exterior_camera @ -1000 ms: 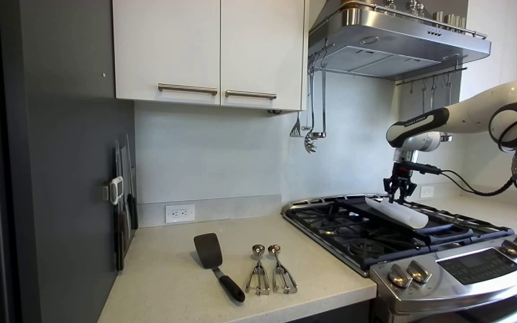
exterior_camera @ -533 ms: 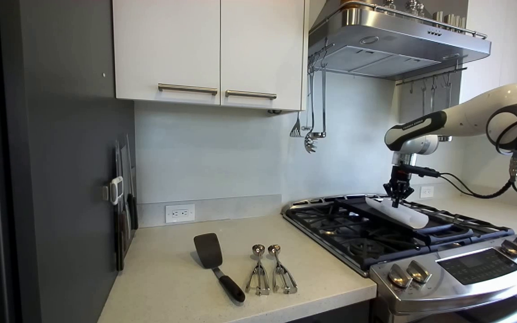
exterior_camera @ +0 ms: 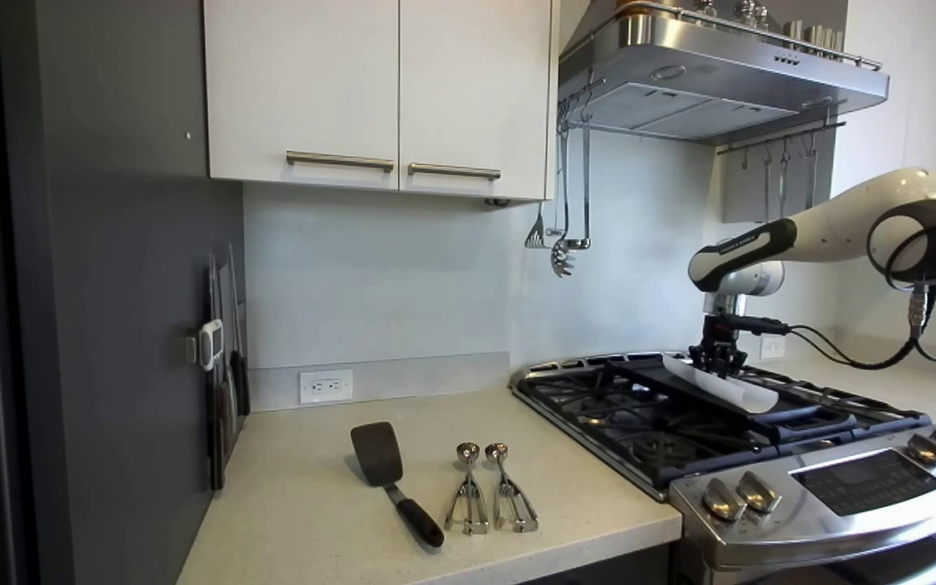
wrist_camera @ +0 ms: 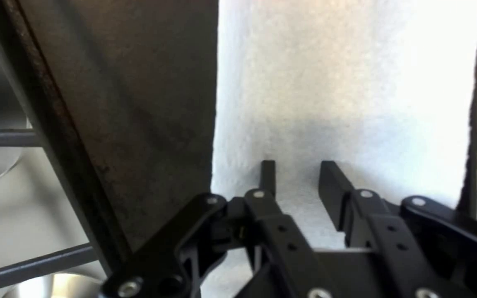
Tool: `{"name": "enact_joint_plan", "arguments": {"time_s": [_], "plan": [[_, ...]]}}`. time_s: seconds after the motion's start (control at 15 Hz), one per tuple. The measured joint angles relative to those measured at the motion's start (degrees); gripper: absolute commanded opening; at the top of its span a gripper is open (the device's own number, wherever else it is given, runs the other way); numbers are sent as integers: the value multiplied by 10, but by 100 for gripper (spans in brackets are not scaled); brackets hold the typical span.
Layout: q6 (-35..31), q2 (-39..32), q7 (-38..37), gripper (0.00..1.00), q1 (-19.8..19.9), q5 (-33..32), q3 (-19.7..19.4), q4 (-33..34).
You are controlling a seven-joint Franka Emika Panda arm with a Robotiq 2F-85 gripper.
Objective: Use the paper towel to wipe the black tray
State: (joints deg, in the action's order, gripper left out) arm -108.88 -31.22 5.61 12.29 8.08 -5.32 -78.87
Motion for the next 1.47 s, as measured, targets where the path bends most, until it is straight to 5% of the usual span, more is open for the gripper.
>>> {"name": "enact_joint_plan", "arguments": {"time_s": [0.4,0.67,0.93,1.47], "plan": [[-37,-6,0,77,-21,-49,0,-2],[-43,-6,0,32,-29,-68,0,-3],[-43,-3,0,5,-31,-68,2,-2],[-57,-3,3,0,-31,-68,2,-2]]}}
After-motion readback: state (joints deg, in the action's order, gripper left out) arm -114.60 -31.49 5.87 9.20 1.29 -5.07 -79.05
